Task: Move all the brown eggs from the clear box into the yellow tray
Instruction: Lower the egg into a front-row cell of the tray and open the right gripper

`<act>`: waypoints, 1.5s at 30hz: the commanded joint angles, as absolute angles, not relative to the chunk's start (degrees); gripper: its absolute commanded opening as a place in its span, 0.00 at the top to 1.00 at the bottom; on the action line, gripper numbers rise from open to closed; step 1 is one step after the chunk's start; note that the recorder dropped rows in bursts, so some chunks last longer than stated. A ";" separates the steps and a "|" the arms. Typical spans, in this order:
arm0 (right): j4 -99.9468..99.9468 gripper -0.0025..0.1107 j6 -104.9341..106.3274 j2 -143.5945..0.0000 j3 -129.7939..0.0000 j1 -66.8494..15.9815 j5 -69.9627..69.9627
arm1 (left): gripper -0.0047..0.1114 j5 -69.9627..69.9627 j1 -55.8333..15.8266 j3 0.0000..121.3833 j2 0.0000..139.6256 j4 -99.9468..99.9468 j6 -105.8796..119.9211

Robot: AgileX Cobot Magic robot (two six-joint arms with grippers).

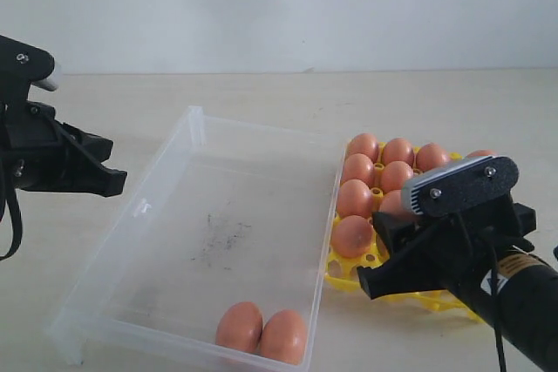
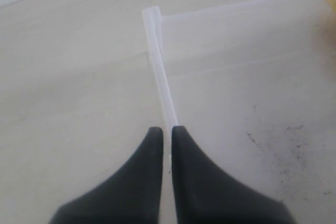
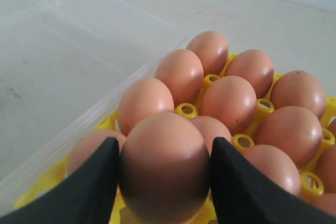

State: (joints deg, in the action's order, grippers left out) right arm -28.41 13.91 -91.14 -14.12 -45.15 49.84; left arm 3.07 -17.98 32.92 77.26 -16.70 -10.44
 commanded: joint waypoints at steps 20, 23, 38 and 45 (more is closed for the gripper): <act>-27.64 0.67 11.38 -92.71 -13.91 -45.05 49.41 | 0.93 2.69 -17.81 32.55 76.79 -16.54 -10.29; -27.64 0.62 11.38 -92.71 -13.91 -45.05 49.41 | 0.93 2.69 -17.81 32.55 76.79 -16.54 -10.29; -27.55 0.62 12.53 -92.71 -13.91 -45.05 49.41 | 0.93 2.99 -17.81 32.55 76.79 -16.54 -10.29; -25.24 0.62 12.51 -92.71 -13.91 -45.05 49.41 | 0.93 3.31 -17.81 32.55 76.79 -16.54 -10.29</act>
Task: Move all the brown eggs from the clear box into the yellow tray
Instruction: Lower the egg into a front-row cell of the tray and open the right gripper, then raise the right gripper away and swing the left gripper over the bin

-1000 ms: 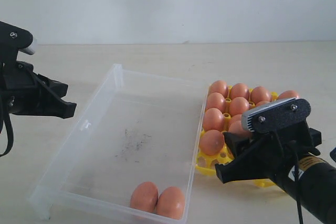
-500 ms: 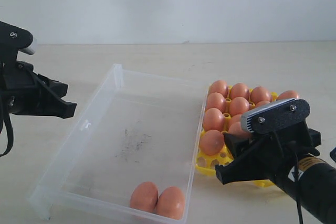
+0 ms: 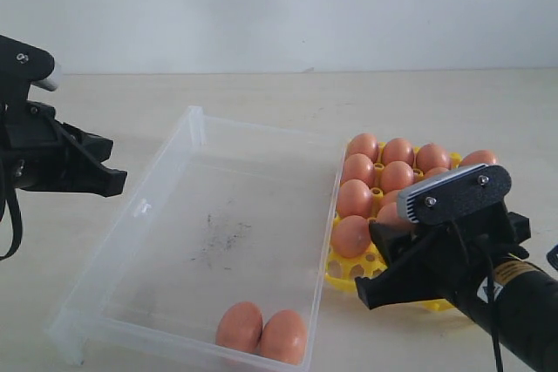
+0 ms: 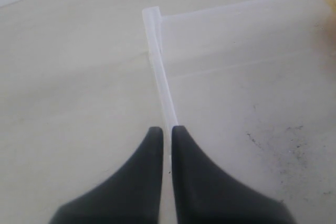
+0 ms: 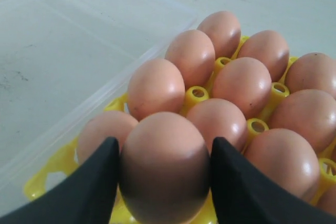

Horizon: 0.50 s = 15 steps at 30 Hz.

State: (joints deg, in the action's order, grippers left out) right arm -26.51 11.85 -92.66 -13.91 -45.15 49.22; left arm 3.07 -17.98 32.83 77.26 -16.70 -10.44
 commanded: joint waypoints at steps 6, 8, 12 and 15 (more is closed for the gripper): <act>-25.23 0.54 12.51 -92.71 -13.91 -45.05 49.41 | 0.93 3.31 -17.81 32.55 76.79 -16.54 -10.29; -25.39 0.47 12.51 -92.71 -13.91 -45.05 49.41 | 0.93 3.31 -17.81 32.55 76.79 -16.54 -10.29; -26.03 0.41 12.51 -92.71 -13.91 -45.05 49.29 | 0.93 3.31 -17.81 32.55 76.79 -16.54 -10.29; -26.27 0.42 12.51 -92.71 -13.91 -45.05 49.29 | 0.93 3.31 -17.81 32.55 76.79 -16.54 -10.29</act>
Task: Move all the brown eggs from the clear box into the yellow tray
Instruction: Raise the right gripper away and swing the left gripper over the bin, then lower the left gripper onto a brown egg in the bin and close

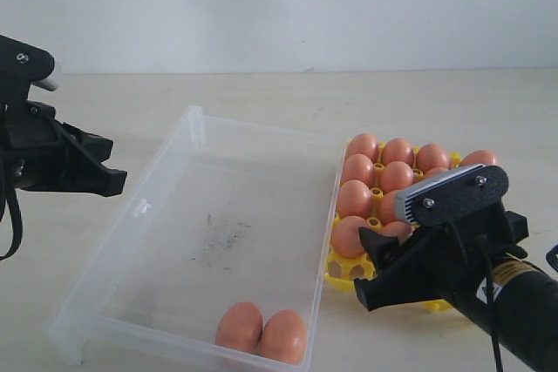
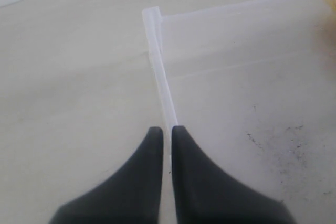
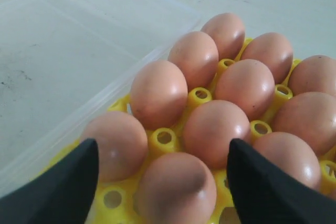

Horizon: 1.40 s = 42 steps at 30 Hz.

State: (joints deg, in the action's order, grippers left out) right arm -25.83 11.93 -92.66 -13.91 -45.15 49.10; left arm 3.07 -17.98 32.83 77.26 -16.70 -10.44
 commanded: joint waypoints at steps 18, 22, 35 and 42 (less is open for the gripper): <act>-27.74 0.98 15.63 -69.73 -14.04 -45.16 45.40 | 0.93 -0.36 -23.12 37.38 76.79 -17.66 -11.11; -28.40 0.98 18.46 -61.91 -14.10 -45.16 35.99 | 0.93 -12.51 -27.10 44.11 77.25 -16.75 -10.64; -30.22 0.98 24.07 -50.51 -16.79 -45.16 10.30 | 0.93 -51.27 -31.07 61.88 90.67 28.30 32.47; -30.22 0.98 24.56 -50.44 -16.69 -45.16 5.59 | 0.89 -57.16 -31.07 62.07 98.83 22.10 25.44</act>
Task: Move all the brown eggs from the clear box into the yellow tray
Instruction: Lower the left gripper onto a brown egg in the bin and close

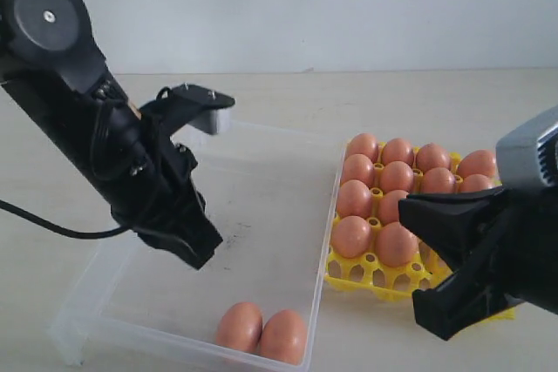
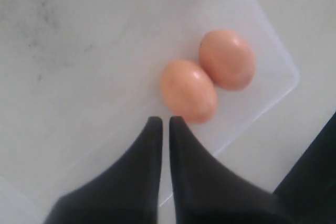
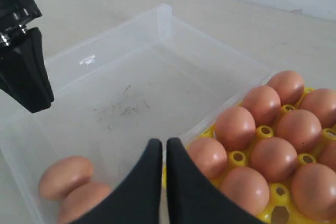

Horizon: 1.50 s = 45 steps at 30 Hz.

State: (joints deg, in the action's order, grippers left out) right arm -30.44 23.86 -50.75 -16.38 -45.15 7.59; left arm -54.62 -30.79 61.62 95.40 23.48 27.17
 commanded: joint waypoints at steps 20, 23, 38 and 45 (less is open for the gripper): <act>-30.22 0.98 25.65 -50.44 -16.69 -45.16 4.36 | 0.46 -48.09 -31.07 62.07 105.72 33.24 31.15; -30.22 0.98 25.65 -50.44 -16.69 -45.16 4.36 | 0.46 -48.26 -31.07 62.07 108.38 33.11 30.91; -30.22 0.98 26.46 -50.44 -16.69 -45.16 4.31 | 0.49 -51.97 -31.16 62.07 112.64 33.40 30.47; -30.22 0.98 26.56 -50.44 -16.69 -45.16 4.42 | 0.56 -53.42 -31.16 62.07 113.51 32.08 30.47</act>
